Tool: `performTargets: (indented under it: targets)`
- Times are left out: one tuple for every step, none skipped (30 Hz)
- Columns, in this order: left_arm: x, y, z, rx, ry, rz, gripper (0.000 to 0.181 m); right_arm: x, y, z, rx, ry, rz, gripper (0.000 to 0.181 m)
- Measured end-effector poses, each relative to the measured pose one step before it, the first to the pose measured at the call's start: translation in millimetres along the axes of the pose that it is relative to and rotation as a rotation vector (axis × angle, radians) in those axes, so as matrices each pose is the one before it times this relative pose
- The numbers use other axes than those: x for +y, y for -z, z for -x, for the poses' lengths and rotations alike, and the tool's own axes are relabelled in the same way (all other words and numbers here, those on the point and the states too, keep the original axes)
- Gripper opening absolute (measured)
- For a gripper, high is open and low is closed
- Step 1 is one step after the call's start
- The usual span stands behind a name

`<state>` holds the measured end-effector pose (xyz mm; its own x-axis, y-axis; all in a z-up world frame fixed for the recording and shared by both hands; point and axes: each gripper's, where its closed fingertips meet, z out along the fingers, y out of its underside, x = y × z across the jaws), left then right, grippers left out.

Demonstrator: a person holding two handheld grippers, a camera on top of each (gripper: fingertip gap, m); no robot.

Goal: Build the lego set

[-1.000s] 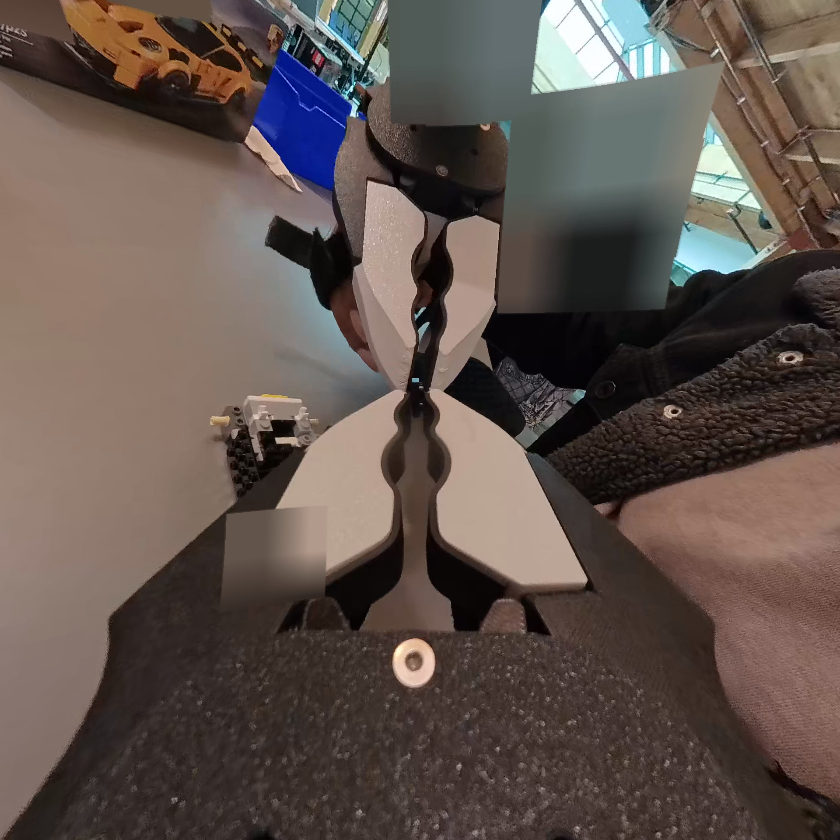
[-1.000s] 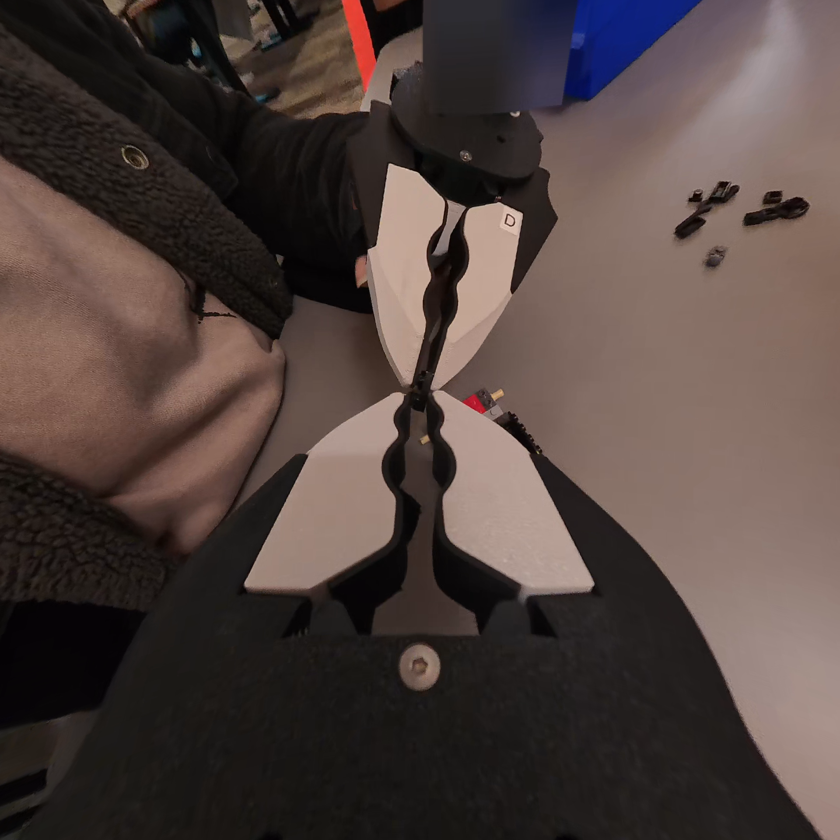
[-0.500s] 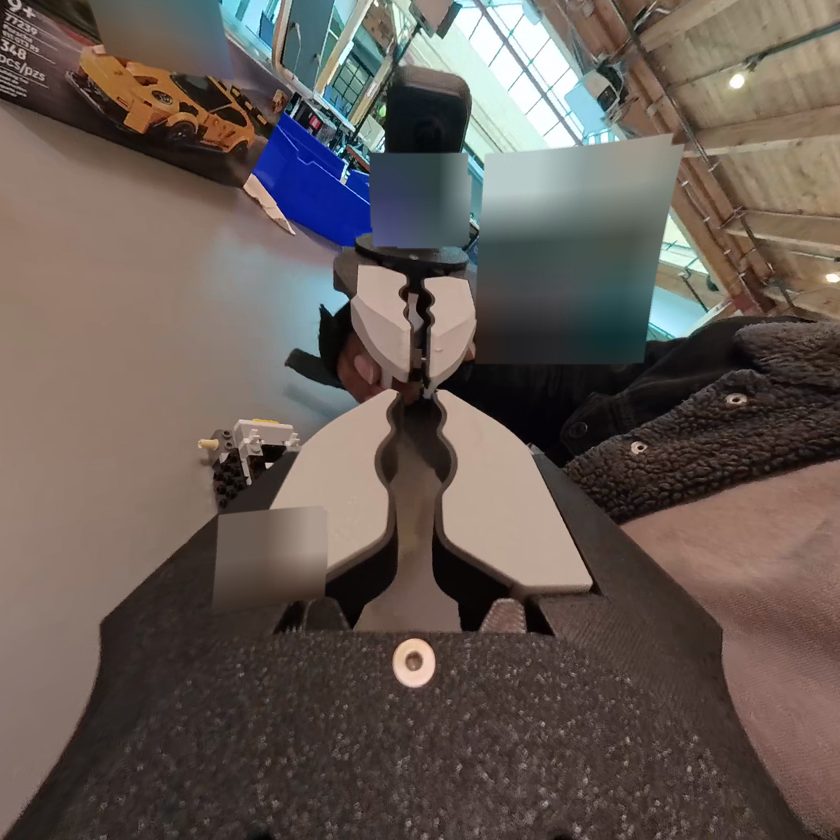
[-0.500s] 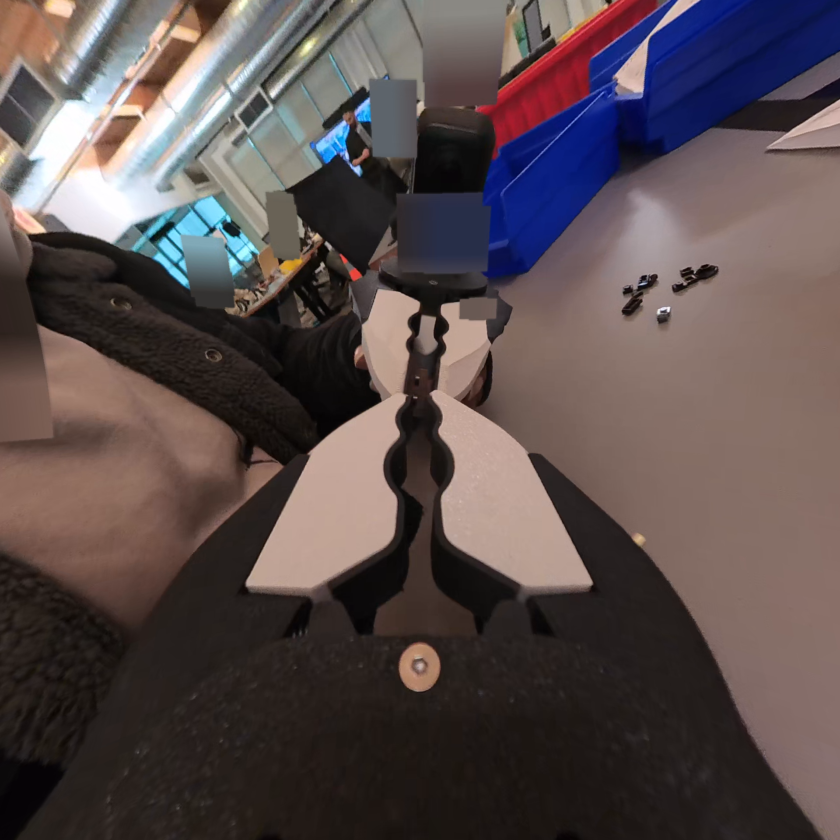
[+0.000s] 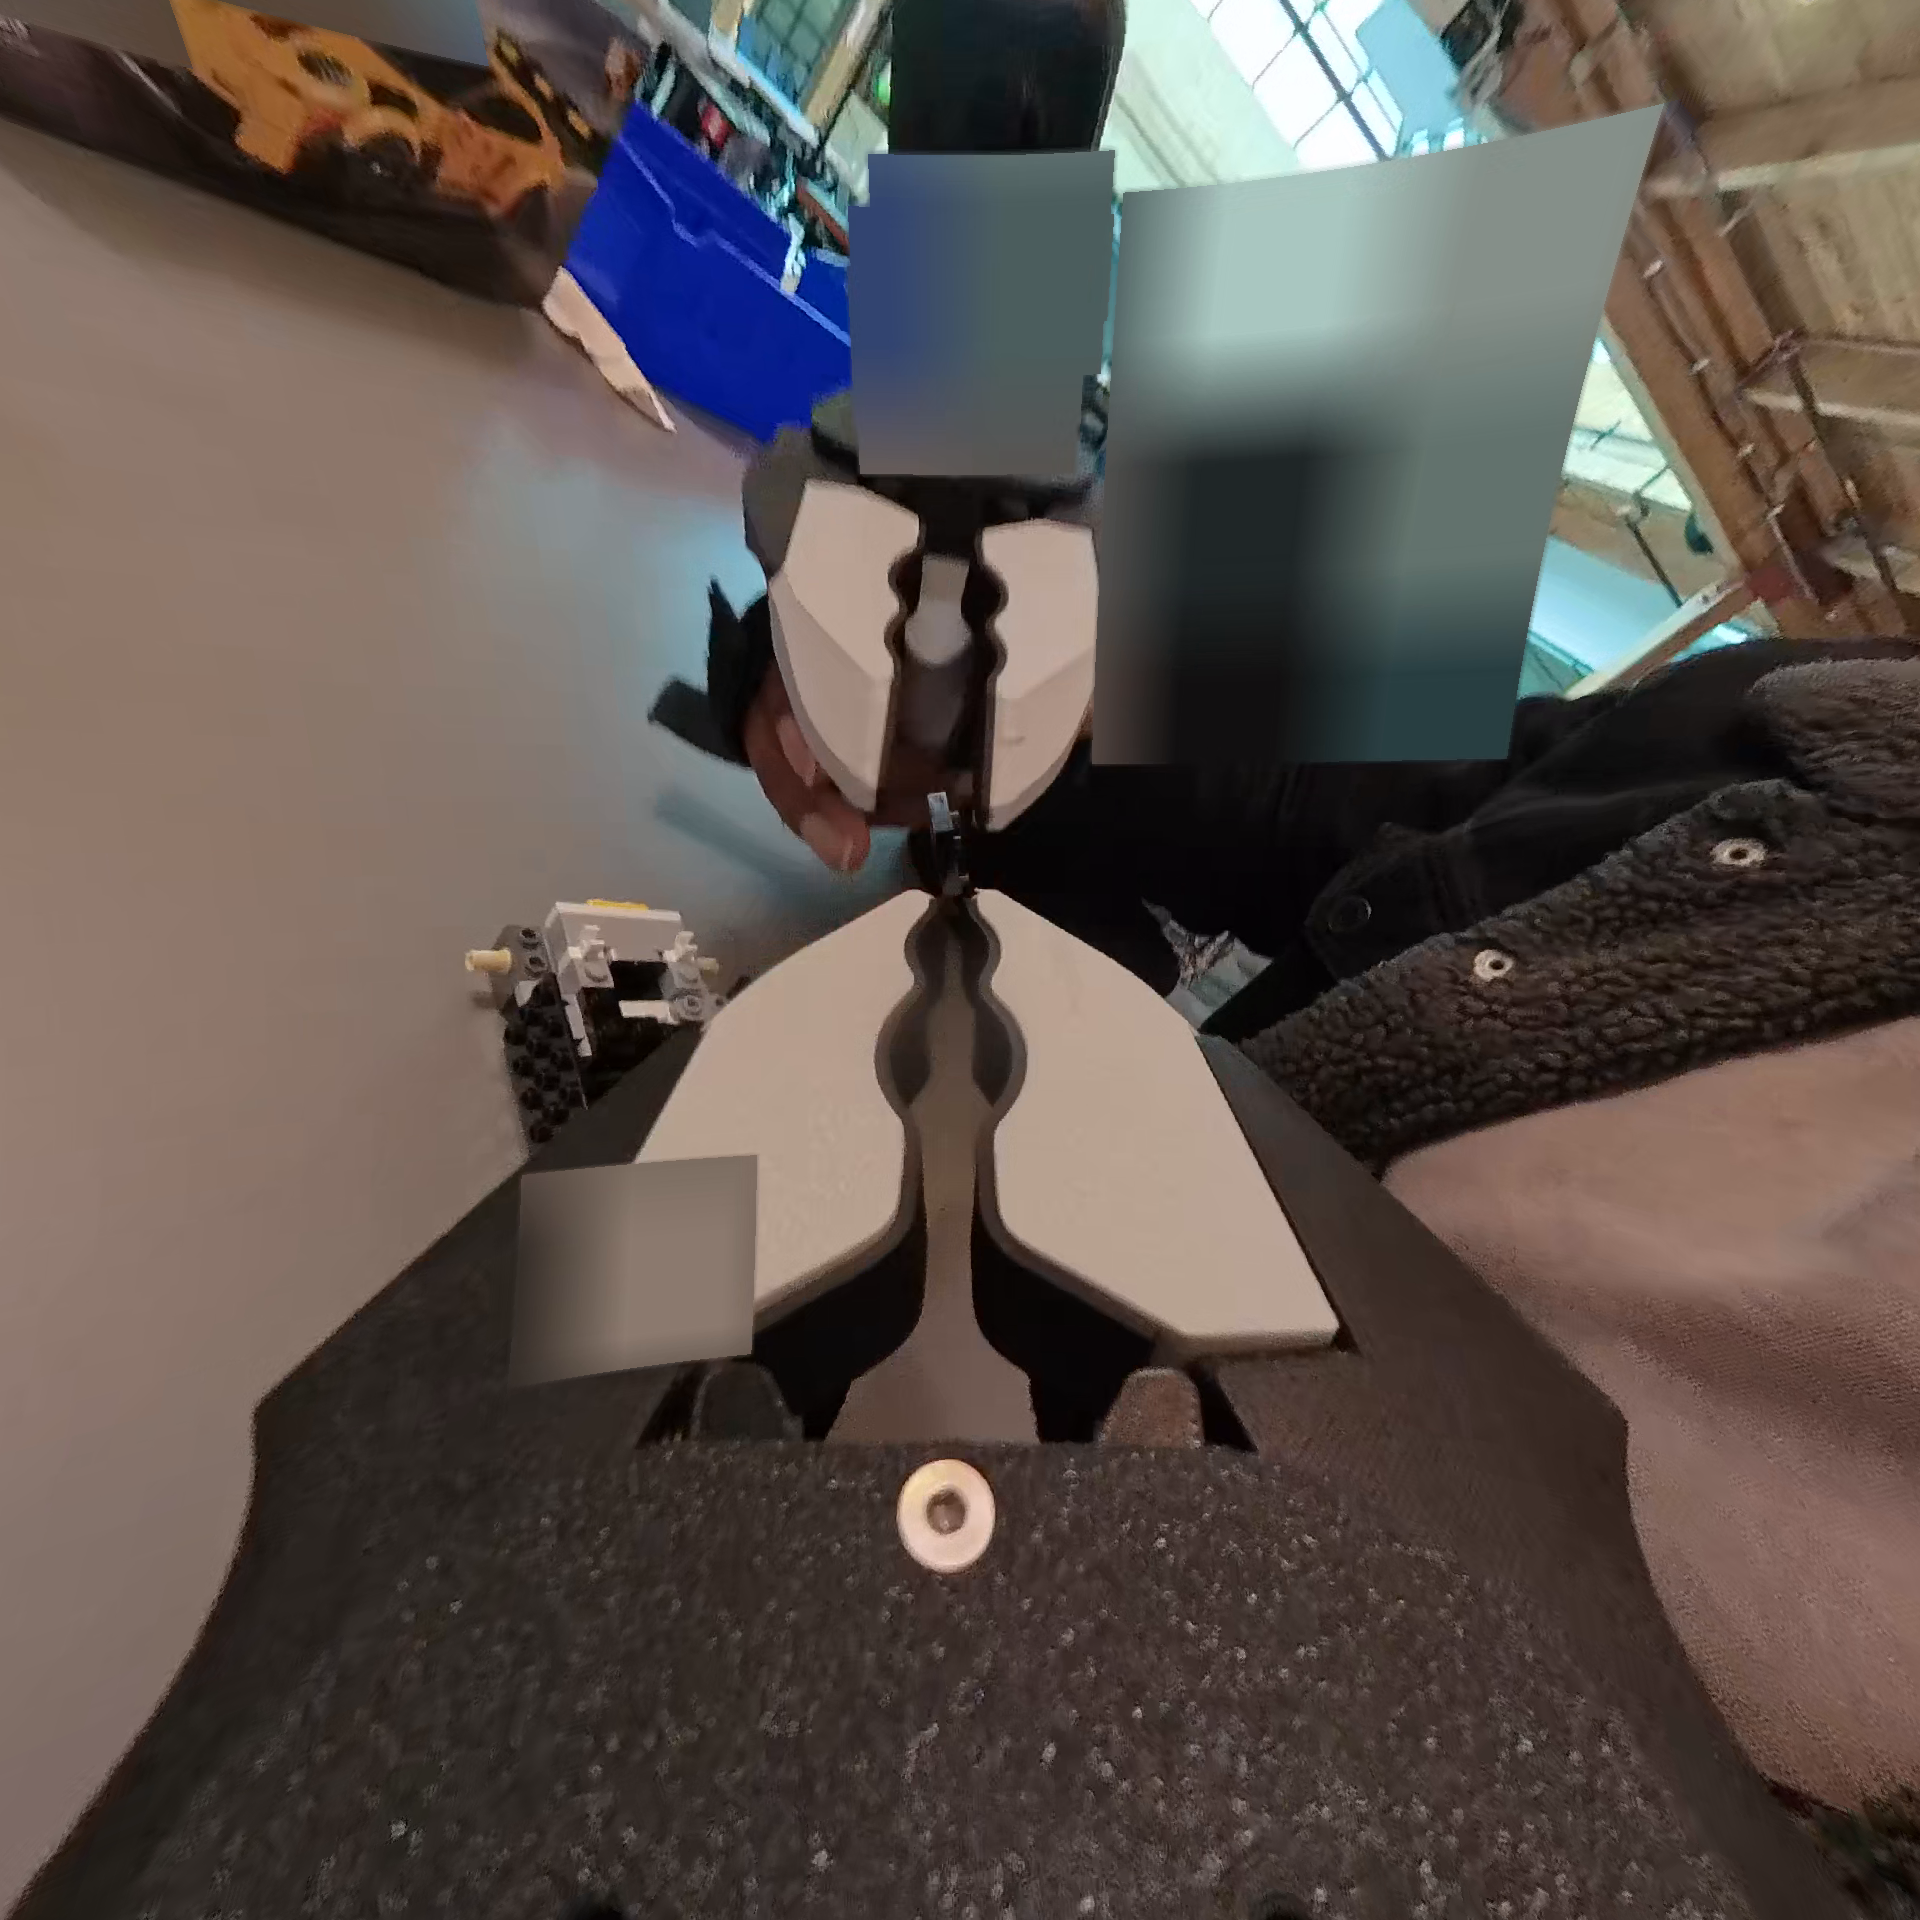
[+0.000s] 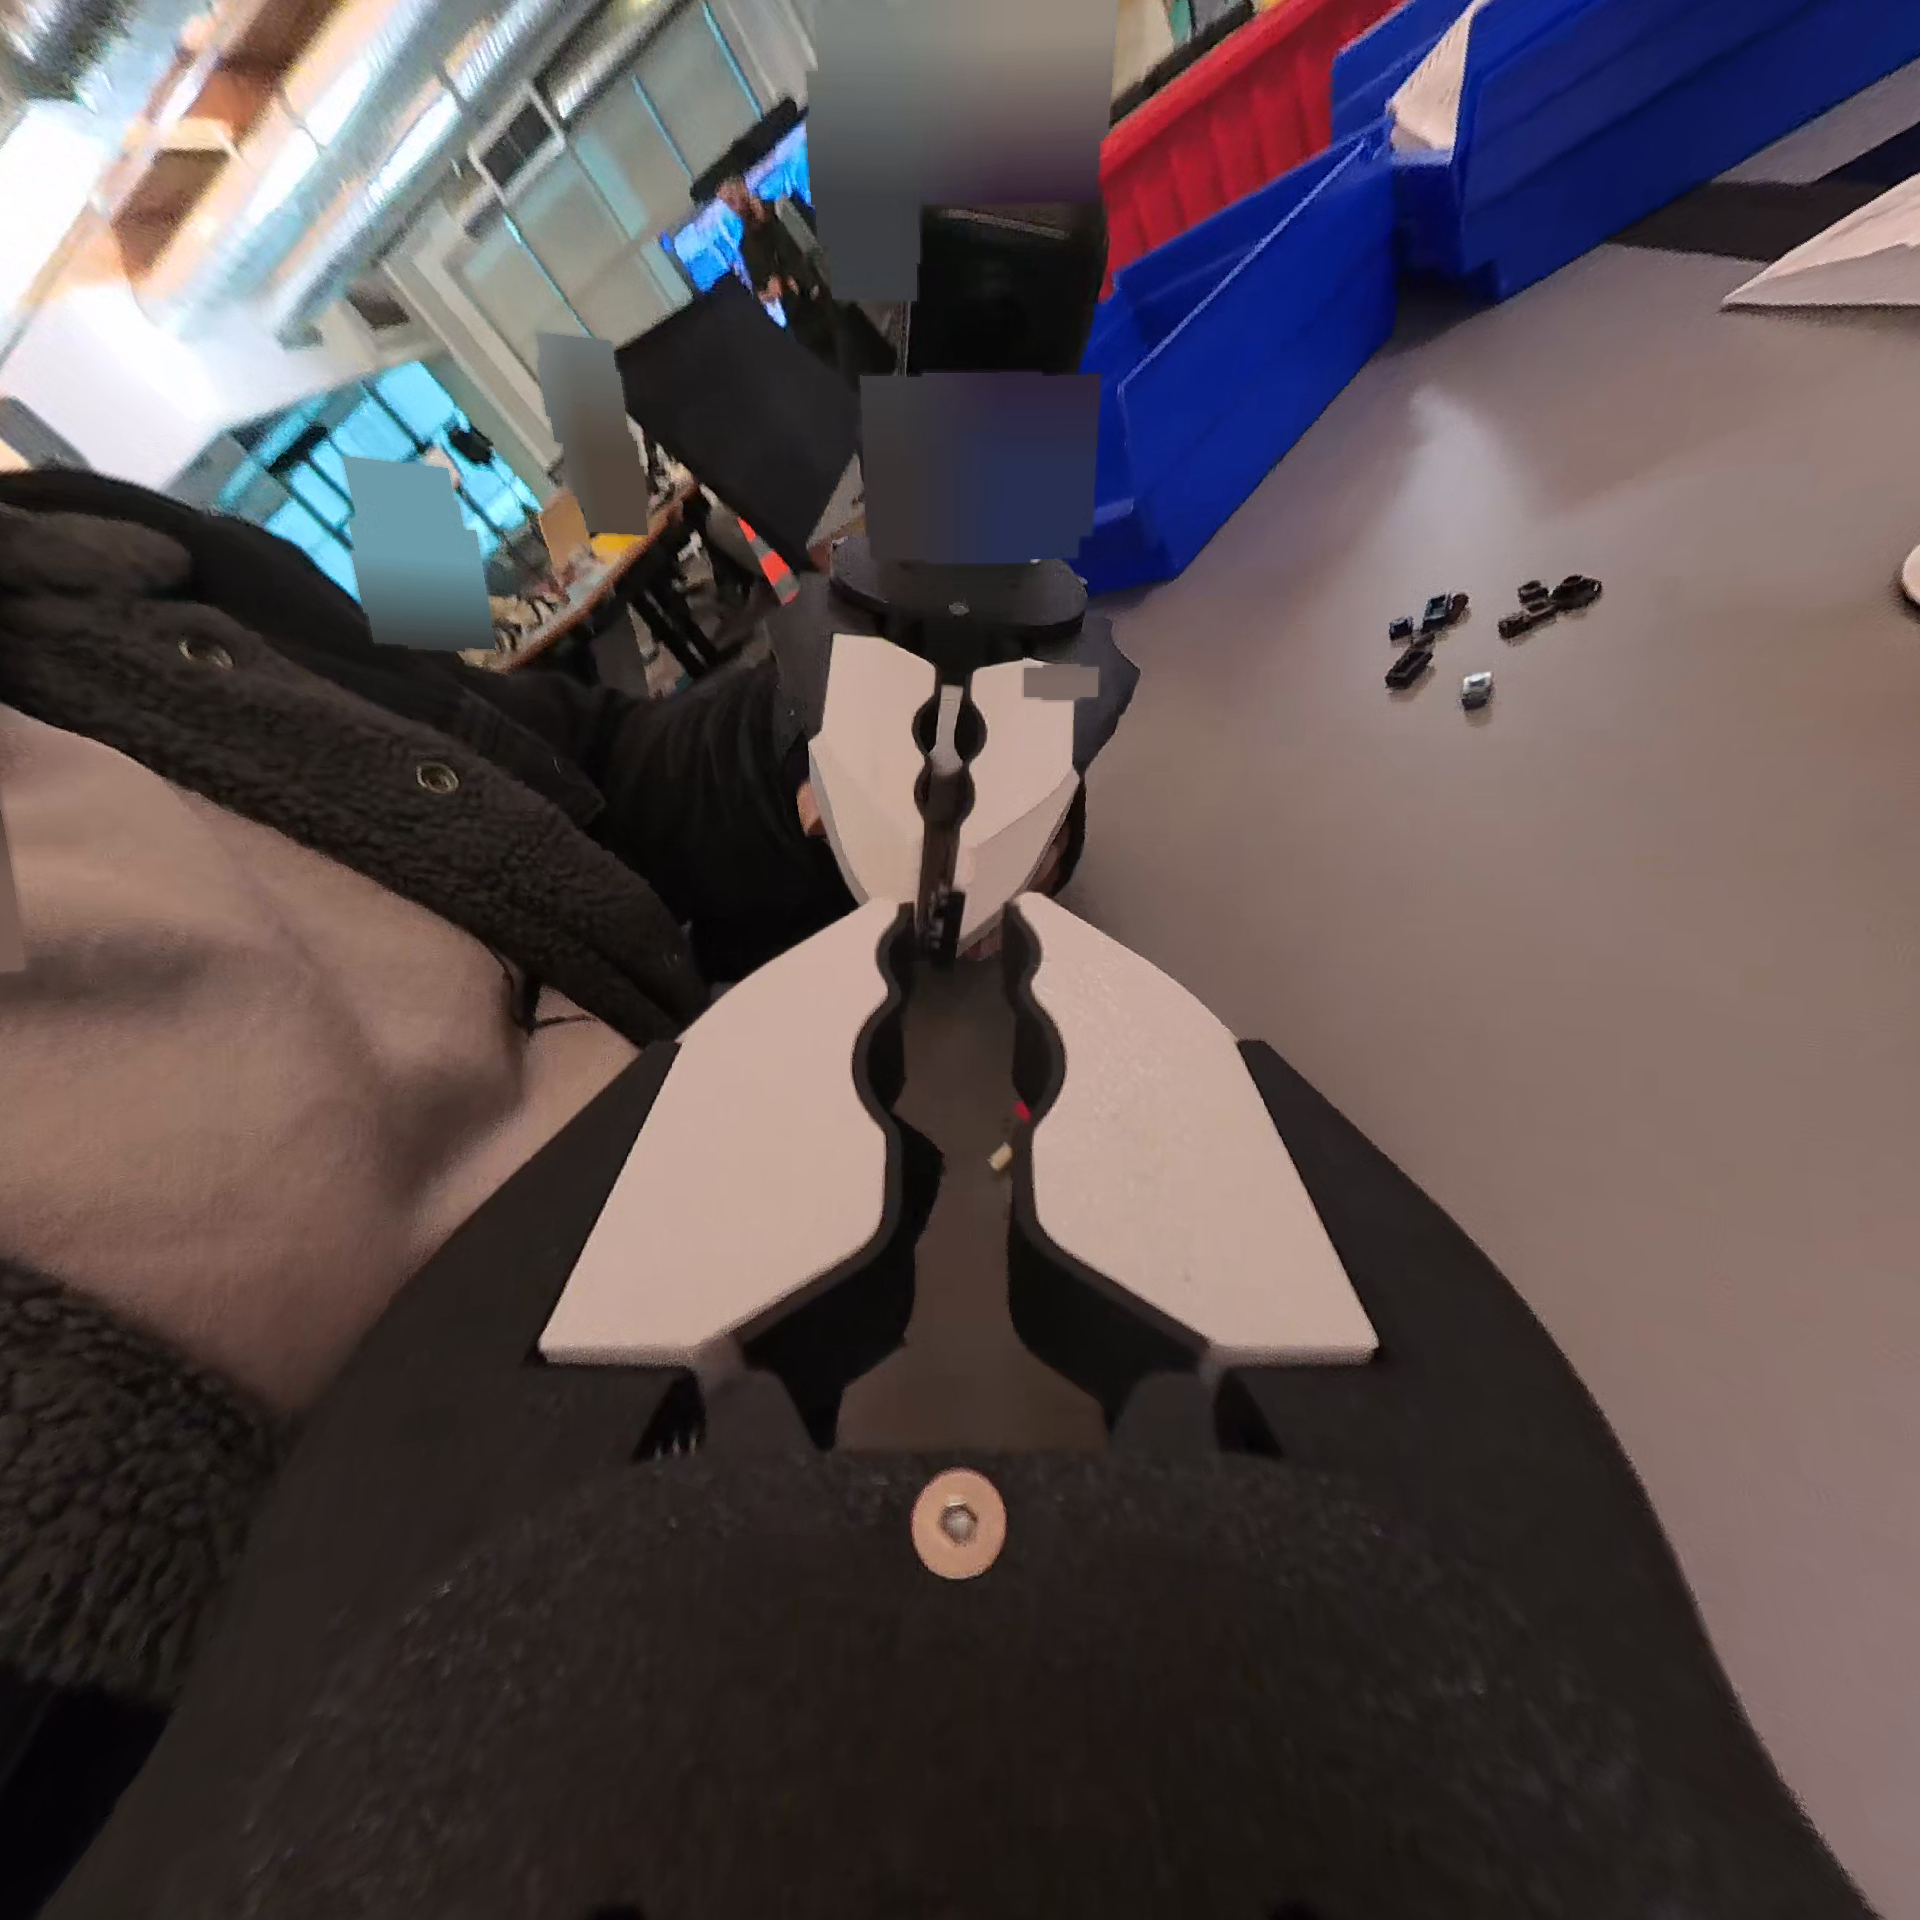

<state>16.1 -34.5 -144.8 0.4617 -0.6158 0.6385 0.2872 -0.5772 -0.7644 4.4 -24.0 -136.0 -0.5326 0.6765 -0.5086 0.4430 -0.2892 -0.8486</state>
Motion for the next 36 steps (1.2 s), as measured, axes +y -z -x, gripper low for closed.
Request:
performTargets:
  targets:
    - [3.31, -1.97, 1.15, -0.0012, 0.0024, 0.0223, 0.002, 0.65, 1.26, -1.79, 0.002, 0.009, 0.0357, 0.016]
    - [2.66, -2.16, 1.1, -0.0006, 0.0042, 0.0177, 0.003, 2.27, 0.45, -2.14, 0.0025, 0.0066, 0.0461, 0.016]
    - [2.06, -1.83, 1.14, -0.0018, 0.0039, 0.0128, 0.002, 2.5, -0.18, -0.81, -0.0044, 0.0092, 0.0433, 0.016]
    - [1.43, -1.33, 1.1, -0.0022, 0.0036, 0.0073, 0.003, 3.09, -0.65, 0.96, -0.0135, 0.0085, 0.0407, 0.015]
    - [1.0, -0.64, 0.67, 0.0001, 0.0039, 0.0053, 0.003, 3.62, -1.14, 0.37, -0.0085, 0.0062, 0.0413, 0.014]
    - [0.53, -0.23, 0.74, -0.0015, 0.0023, 0.0033, 0.003, 3.61, -1.55, -0.47, -0.001, 0.0084, 0.0342, 0.013]
    - [0.6, -0.07, 0.79, -0.0019, 0.0013, 0.0031, 0.003, 2.59, -1.69, 0.36, -0.0066, 0.0064, 0.0221, 0.011]
    - [0.7, -0.19, 0.68, -0.0005, 0.0023, 0.0041, 0.003, 1.76, -1.95, 1.13, -0.013, -0.0002, 0.011, 0.008]
    - [0.96, -0.09, 1.14, -0.003, 0.0004, 0.0051, 0.003, 0.47, -1.27, 0.13, -0.0057, -0.0015, -0.0004, 0.006]
    - [0.14, 0.37, 1.74, -0.0057, 0.0026, -0.0021, 0.002, 0.23, -0.1, -1.4, 0.0063, 0.0027, -0.0074, 0.006]
    - [-1.35, 0.8, 1.72, -0.0044, 0.007, -0.0112, 0.002, -0.28, 0.95, -1.81, 0.0072, -0.0087, -0.0156, 0.006]
    - [-2.62, 1.32, 2.21, -0.0064, 0.0078, -0.0195, 0.002, -1.29, 1.52, -1.71, 0.0069, -0.0255, -0.0281, 0.006]
    - [-3.02, 1.39, 2.83, -0.01, 0.0081, -0.0225, 0.003, -1.2, 1.26, -1.76, 0.0068, -0.0385, -0.0333, 0.005]
    - [-2.92, 1.38, 2.85, -0.0093, 0.0081, -0.0227, 0.002, -0.95, 0.65, -2.31, 0.0133, -0.0448, -0.0368, 0.005]
    - [-2.78, 0.99, 2.06, -0.0059, 0.0068, -0.0228, 0.002, -1.63, 0.52, -2.06, 0.0136, -0.0435, -0.0474, 0.005]
    - [-3.16, 0.98, 1.69, -0.005, 0.0064, -0.0264, 0.0, -2.17, 0.77, -1.69, 0.0092, -0.0431, -0.0534, 0.005]
    - [-2.95, 1.06, 2.31, -0.0101, 0.0064, -0.0234, 0.0, -1.84, 1.11, 0.45, -0.0078, -0.0449, -0.0492, 0.005]
    - [-1.75, 0.69, 1.47, -0.0032, 0.0057, -0.0139, 0.002, -3.73, 1.95, -0.98, 0.002, -0.0386, -0.0591, 0.005]
    - [-1.2, 0.35, -1.5, 0.0121, 0.0027, -0.0102, 0.005, -4.52, 2.58, -2.72, 0.0134, -0.0295, -0.0587, 0.005]
    - [-0.95, -0.58, -3.47, 0.0189, -0.0012, -0.0079, 0.007, -2.7, 2.08, -1.58, 0.0062, -0.0212, -0.0386, 0.005]
    - [-0.26, -1.39, -2.77, 0.0099, -0.0065, -0.0031, 0.01, -1.71, 1.39, 0.0, -0.0017, -0.0121, -0.0259, 0.005]
    - [0.04, -2.06, -0.92, -0.0041, -0.0116, -0.0007, 0.012, -1.47, 0.43, 0.85, -0.004, -0.0065, -0.0203, 0.005]
    - [-0.32, -2.23, 0.35, -0.0122, -0.0115, -0.0036, 0.012, -0.98, -0.72, 2.64, -0.0121, -0.0043, -0.0137, 0.005]
    - [-1.23, -1.67, 0.07, -0.0083, -0.0064, -0.0087, 0.011, 0.02, -1.55, 2.66, -0.0097, -0.0022, -0.0031, 0.005]
    - [-1.9, -0.94, -0.96, 0.0015, 0.0005, -0.0124, 0.008, 0.35, -1.93, 0.58, 0.0061, 0.0077, -0.0007, 0.004]
    - [-2.54, 0.25, -0.52, 0.001, 0.0046, -0.0153, 0.006, -0.03, -1.62, 0.75, 0.0049, 0.0193, -0.0033, 0.005]
    - [-2.16, 0.99, -0.1, 0.0038, 0.0047, -0.0139, 0.005, -1.41, -0.8, 1.04, 0.0003, 0.0126, -0.0109, 0.005]
    - [-0.85, 1.05, 0.33, 0.0037, 0.0104, -0.0062, 0.002, 0.09, -0.85, 0.85, -0.001, 0.0035, -0.0002, 0.005]
    - [-0.8, 0.88, 1.08, -0.001, 0.0106, -0.0077, 0.002, 0.66, -0.6, -0.18, 0.0046, 0.0039, 0.0009, 0.004]
    - [-1.1, 0.76, 1.02, -0.0033, 0.0091, -0.01, 0.002, 1.02, -0.02, -0.99, 0.008, 0.0071, 0.0015, 0.004]
    - [-0.87, 0.46, 0.97, -0.0029, 0.0067, -0.0062, 0.002, 1.57, -0.01, -0.62, 0.0029, 0.0025, 0.0051, 0.005]
    - [-0.9, 0.36, 0.83, -0.0035, 0.0053, -0.0055, 0.003, 1.33, 0.06, -0.2, 0.0002, -0.001, 0.0025, 0.005]
    - [-0.6, 0.28, 1.34, -0.0066, 0.0036, -0.0044, 0.006, 1.39, 0.05, -0.1, -0.0007, 0.0011, 0.003, 0.005]
    - [0.28, 0.15, 1.14, -0.0047, 0.002, 0.0008, 0.007, 0.4, 0.22, -0.3, 0.0018, 0.0036, -0.0017, 0.004]
    - [1.2, -0.35, -0.47, 0.0041, 0.001, 0.0069, 0.005, 0.24, 0.15, -0.33, 0.0018, 0.0045, 0.0001, 0.004]
    - [1.68, -0.79, -0.58, 0.0016, -0.0038, 0.0101, 0.005, 0.83, -0.22, -0.09, -0.0005, 0.0055, 0.0038, 0.004]
